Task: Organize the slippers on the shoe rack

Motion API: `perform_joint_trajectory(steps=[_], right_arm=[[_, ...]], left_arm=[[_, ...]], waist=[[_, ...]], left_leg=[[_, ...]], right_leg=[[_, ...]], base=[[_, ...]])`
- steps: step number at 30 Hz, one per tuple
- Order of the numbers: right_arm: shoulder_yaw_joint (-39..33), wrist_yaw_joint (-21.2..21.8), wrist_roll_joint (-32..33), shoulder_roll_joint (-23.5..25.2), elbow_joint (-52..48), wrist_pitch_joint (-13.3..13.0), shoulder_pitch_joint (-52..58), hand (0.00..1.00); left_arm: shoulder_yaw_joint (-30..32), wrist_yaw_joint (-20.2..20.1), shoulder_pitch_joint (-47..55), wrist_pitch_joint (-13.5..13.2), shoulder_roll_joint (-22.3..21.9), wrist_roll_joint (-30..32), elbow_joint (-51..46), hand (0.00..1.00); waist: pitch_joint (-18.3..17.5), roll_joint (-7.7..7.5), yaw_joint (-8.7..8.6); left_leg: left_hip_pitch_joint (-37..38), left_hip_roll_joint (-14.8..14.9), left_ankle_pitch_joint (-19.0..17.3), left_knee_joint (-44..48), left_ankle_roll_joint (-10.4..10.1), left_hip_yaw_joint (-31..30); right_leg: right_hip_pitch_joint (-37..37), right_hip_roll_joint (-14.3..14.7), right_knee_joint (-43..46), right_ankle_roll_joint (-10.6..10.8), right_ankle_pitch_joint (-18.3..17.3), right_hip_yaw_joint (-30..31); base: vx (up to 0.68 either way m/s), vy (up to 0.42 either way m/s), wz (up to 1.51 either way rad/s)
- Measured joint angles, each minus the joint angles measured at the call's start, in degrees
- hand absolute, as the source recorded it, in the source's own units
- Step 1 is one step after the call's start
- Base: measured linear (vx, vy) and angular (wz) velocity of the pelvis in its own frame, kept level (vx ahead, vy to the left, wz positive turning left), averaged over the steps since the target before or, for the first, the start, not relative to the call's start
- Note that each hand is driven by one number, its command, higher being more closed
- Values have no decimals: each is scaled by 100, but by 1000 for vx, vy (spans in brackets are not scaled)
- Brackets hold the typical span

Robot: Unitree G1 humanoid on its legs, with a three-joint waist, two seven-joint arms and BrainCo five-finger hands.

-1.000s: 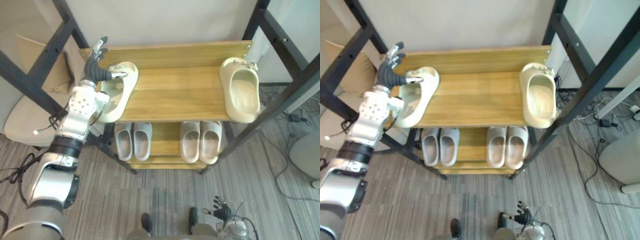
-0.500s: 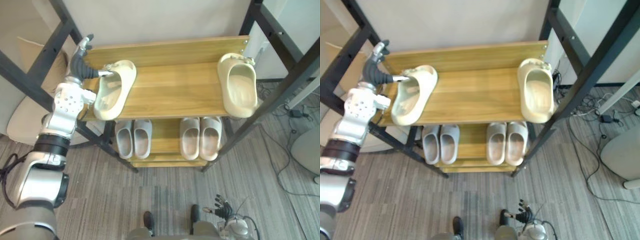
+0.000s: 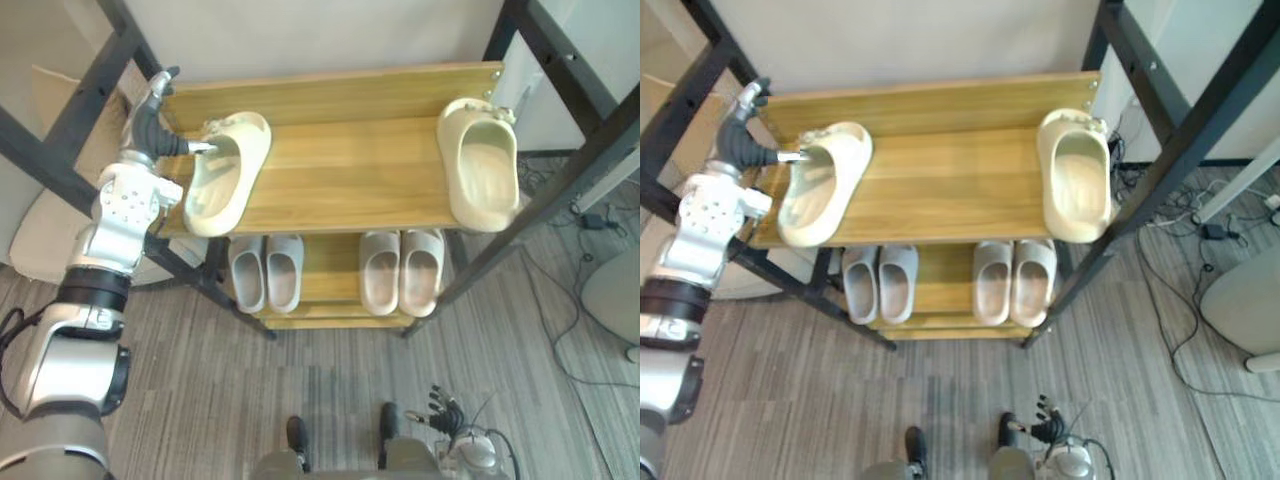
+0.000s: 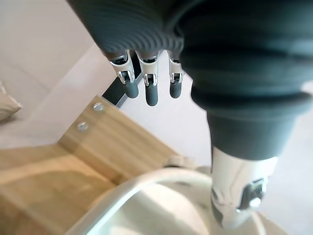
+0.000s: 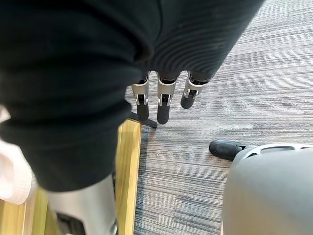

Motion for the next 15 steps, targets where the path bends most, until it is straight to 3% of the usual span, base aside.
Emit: perform_joint_trajectory(steps=[8, 13, 14, 15], right_arm=[[24, 1, 7, 10, -38, 5, -34, 0], [72, 2, 8, 51, -43, 6, -78, 0], [74, 2, 8, 55, -43, 7, -82, 0], [79, 1, 8, 59, -43, 7, -89, 0]], left_arm=[[-4, 50, -270, 53, -3, 120, 148, 0], [13, 49, -486, 61, -2, 185, 281, 0], [13, 49, -524, 61, -2, 214, 292, 100], [11, 48, -557, 61, -2, 220, 316, 100]], waist=[[89, -84, 15], [170, -212, 22], [181, -231, 29], [193, -248, 28]], left_leg=[[-235, 6, 3, 39, 4, 71], [-302, 22, -7, 113, 19, 135], [-309, 21, -15, 113, 30, 160], [-315, 12, -16, 113, 33, 173]], right_leg=[[-281, 11, 33, -17, 36, 150], [-383, 21, 79, -44, 69, 250], [-420, 20, 104, -38, 78, 285], [-441, 13, 104, -32, 98, 311]], base=[[21, -9, -6], [-39, -10, -7], [-52, 3, -13], [-76, 13, -13]])
